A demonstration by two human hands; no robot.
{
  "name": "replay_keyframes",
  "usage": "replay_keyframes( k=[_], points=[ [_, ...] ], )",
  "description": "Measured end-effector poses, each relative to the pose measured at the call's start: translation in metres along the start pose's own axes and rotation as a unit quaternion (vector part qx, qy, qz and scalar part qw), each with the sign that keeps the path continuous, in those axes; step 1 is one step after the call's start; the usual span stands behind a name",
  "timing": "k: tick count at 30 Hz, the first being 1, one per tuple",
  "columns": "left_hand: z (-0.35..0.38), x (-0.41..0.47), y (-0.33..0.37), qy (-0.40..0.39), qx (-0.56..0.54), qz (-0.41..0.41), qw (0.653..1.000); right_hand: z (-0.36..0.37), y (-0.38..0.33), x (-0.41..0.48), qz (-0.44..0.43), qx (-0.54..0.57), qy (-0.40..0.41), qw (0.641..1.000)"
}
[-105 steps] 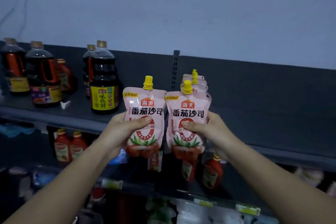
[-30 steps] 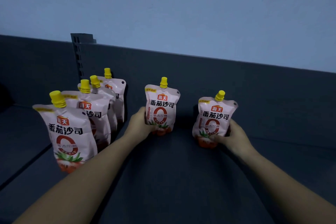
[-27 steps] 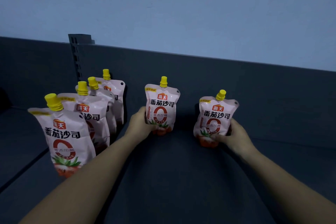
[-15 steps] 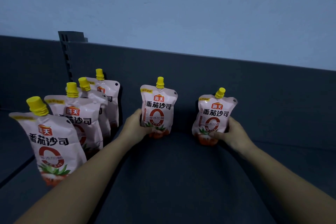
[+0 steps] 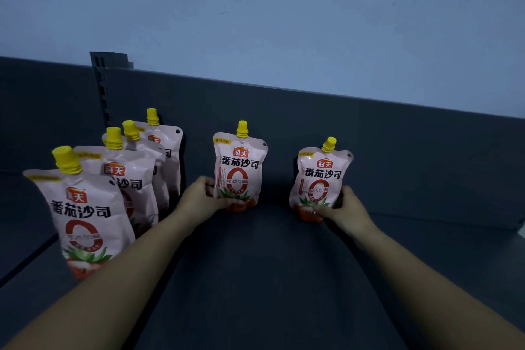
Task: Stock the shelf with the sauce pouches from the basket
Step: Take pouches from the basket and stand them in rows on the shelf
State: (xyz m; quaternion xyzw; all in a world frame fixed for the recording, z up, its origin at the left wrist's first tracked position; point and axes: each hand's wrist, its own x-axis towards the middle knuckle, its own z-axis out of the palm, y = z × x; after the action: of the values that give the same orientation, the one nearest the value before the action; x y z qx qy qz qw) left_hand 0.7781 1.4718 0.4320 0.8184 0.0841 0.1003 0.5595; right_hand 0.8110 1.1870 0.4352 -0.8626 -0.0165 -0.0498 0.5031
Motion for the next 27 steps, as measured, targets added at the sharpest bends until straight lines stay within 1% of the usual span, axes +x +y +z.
replay_keyframes(
  k=[3,11,14,17,19,22,25,27],
  points=[
    [-0.004,-0.006,-0.001,-0.013,-0.003,-0.013,1.000,0.000,-0.001,-0.008,0.013,-0.007,0.000,1.000],
    [-0.006,-0.030,-0.005,-0.043,0.067,-0.037,0.996,0.002,0.000,-0.038,0.053,-0.009,0.012,0.998],
    [-0.003,-0.044,-0.003,-0.055,0.091,-0.021,0.994,0.006,0.000,-0.055,0.053,-0.016,0.012,0.998],
    [-0.001,-0.062,0.000,-0.084,0.064,-0.003,0.994,0.013,-0.010,-0.078,0.036,-0.018,-0.015,0.999],
    [0.000,-0.079,0.004,-0.104,0.068,0.011,0.992,0.021,-0.020,-0.095,0.009,-0.038,-0.052,0.998],
    [-0.006,-0.107,0.013,-0.107,0.111,0.057,0.986,0.027,-0.040,-0.122,-0.074,-0.134,-0.101,0.983],
    [-0.024,-0.145,0.021,-0.054,0.192,0.135,0.971,0.026,-0.057,-0.155,-0.200,-0.181,-0.140,0.953],
    [-0.043,-0.177,0.023,-0.015,0.203,0.192,0.960,0.025,-0.064,-0.177,-0.281,-0.199,-0.151,0.927]
  ],
)
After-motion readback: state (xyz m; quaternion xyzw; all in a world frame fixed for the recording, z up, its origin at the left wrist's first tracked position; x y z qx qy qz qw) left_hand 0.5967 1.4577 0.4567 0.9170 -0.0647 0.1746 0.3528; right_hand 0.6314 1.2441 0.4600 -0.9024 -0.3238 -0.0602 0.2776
